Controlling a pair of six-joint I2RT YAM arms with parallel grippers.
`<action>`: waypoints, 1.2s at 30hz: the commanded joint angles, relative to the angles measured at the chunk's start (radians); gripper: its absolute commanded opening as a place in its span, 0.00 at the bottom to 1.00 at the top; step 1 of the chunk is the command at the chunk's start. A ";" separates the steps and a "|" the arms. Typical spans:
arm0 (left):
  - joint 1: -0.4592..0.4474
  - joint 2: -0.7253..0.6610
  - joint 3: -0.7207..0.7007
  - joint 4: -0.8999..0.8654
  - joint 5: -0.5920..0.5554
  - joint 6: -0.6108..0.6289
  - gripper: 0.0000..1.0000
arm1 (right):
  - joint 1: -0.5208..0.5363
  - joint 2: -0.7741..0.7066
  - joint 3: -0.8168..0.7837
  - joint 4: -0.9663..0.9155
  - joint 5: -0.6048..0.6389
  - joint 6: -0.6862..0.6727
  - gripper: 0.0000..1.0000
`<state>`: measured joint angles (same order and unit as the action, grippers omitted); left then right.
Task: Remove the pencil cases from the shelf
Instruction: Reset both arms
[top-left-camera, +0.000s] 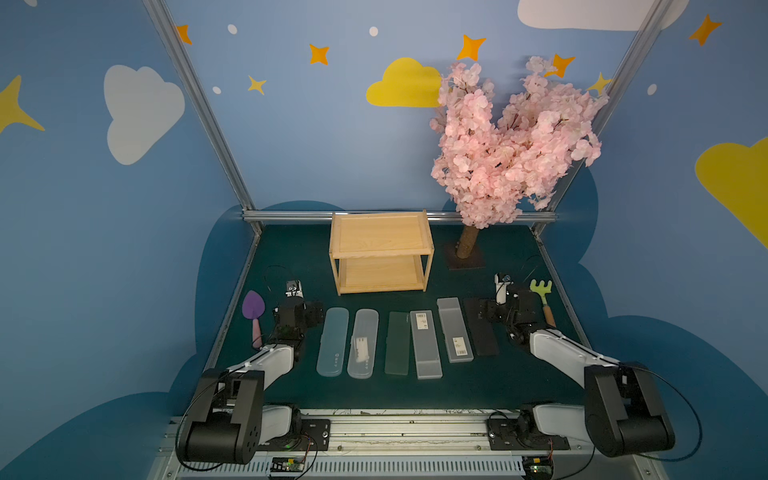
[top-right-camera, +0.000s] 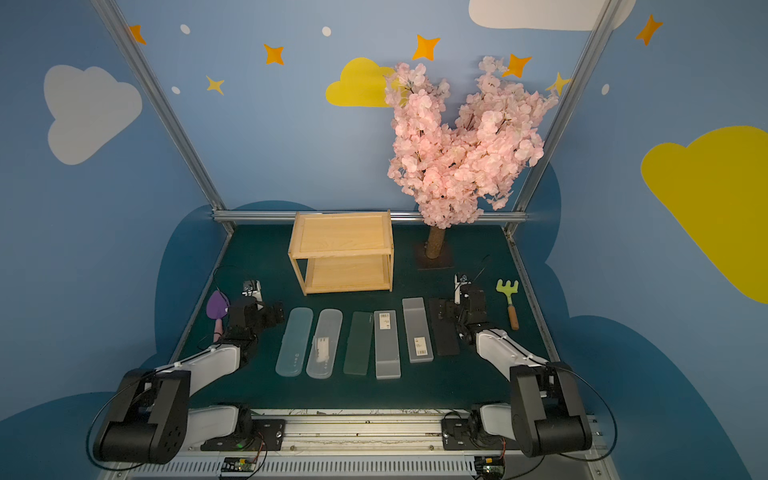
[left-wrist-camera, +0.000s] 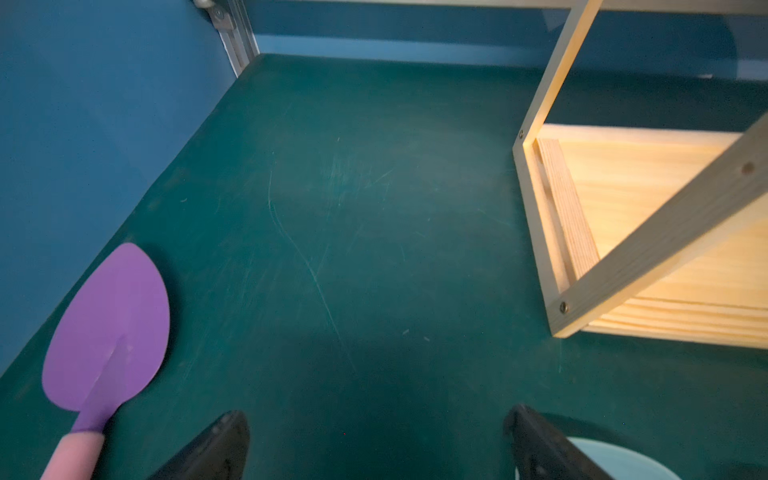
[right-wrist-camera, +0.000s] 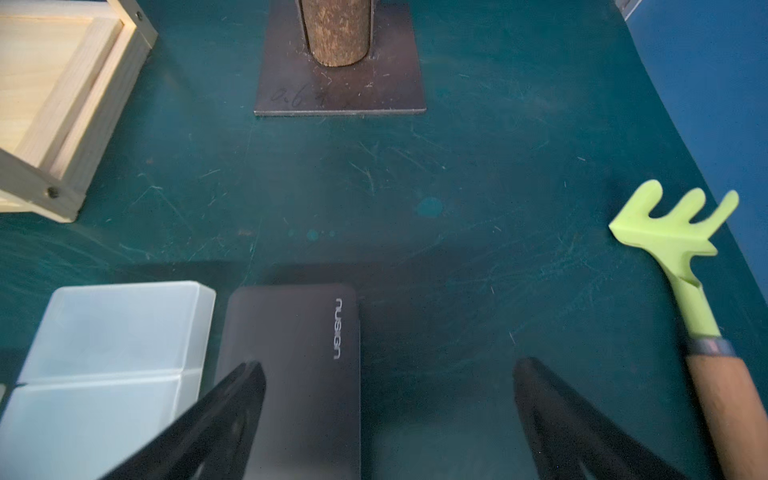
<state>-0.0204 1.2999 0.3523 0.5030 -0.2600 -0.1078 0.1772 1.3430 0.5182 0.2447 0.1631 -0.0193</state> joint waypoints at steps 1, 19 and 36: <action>0.032 0.039 0.031 0.137 0.074 0.013 1.00 | -0.006 0.046 0.026 0.149 0.038 -0.068 0.98; 0.055 0.243 0.035 0.341 0.220 0.074 1.00 | -0.081 0.134 -0.072 0.412 -0.058 -0.036 0.98; 0.043 0.237 0.039 0.323 0.202 0.083 1.00 | -0.100 0.132 -0.053 0.368 -0.108 -0.042 0.98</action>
